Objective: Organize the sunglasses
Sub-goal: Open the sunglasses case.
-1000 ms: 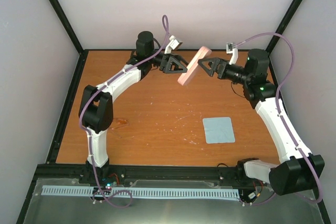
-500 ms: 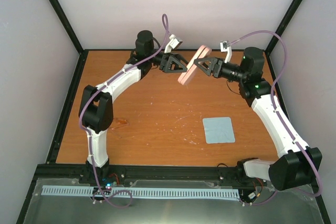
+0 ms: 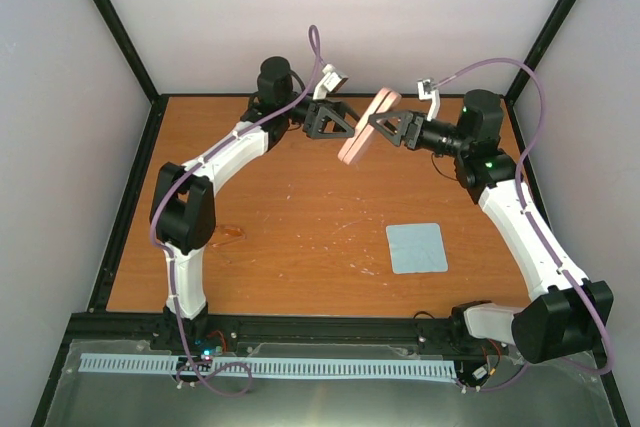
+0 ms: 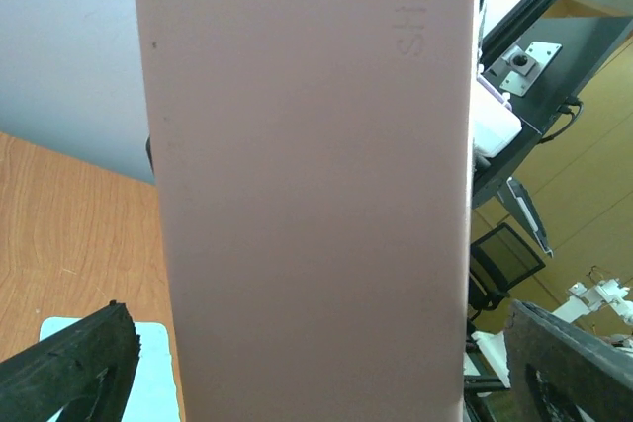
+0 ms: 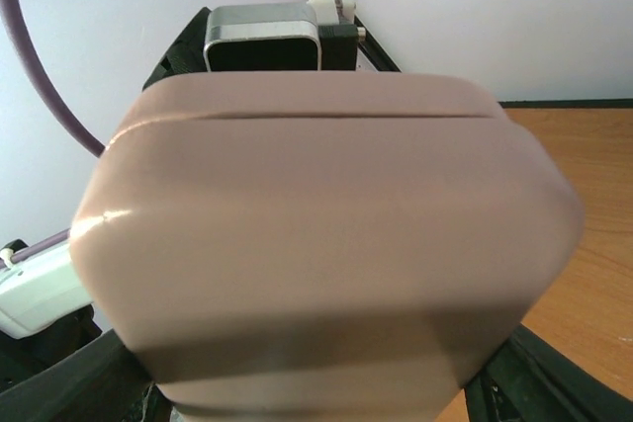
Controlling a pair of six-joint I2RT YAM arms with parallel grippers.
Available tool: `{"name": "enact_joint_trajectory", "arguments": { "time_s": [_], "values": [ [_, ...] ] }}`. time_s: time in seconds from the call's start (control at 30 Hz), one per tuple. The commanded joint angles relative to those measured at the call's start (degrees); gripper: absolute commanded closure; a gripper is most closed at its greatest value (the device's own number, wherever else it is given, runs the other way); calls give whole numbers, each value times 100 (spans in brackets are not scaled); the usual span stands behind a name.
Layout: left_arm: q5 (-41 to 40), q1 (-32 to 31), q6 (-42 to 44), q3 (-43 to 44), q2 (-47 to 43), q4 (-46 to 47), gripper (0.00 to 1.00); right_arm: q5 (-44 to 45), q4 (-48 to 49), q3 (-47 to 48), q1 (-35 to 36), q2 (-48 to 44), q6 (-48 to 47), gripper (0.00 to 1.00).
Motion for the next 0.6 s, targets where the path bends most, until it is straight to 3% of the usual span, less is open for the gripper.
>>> {"name": "enact_joint_trajectory", "arguments": {
  "time_s": [0.0, 0.07, 0.2, 0.3, 0.57],
  "values": [
    [939, 31, 79, 280, -85, 17, 0, 65, -73, 76, 36, -155, -116, 58],
    [878, 31, 550, 418, -114, -529, 0, 107, -26, 44, 36, -172, -94, 58],
    [268, 3, 2951, 1109, -84, -3369, 0, 73, 99, 42, 36, -154, 9, 58],
    [-392, -90, 4253, 1425, -72, -4623, 0, 59, 140, 42, 36, -180, 70, 58],
    [-1805, -311, 5720, 1534, -58, -5771, 0, -71, 127, 14, 52, -252, 119, 58]
  ]
}}
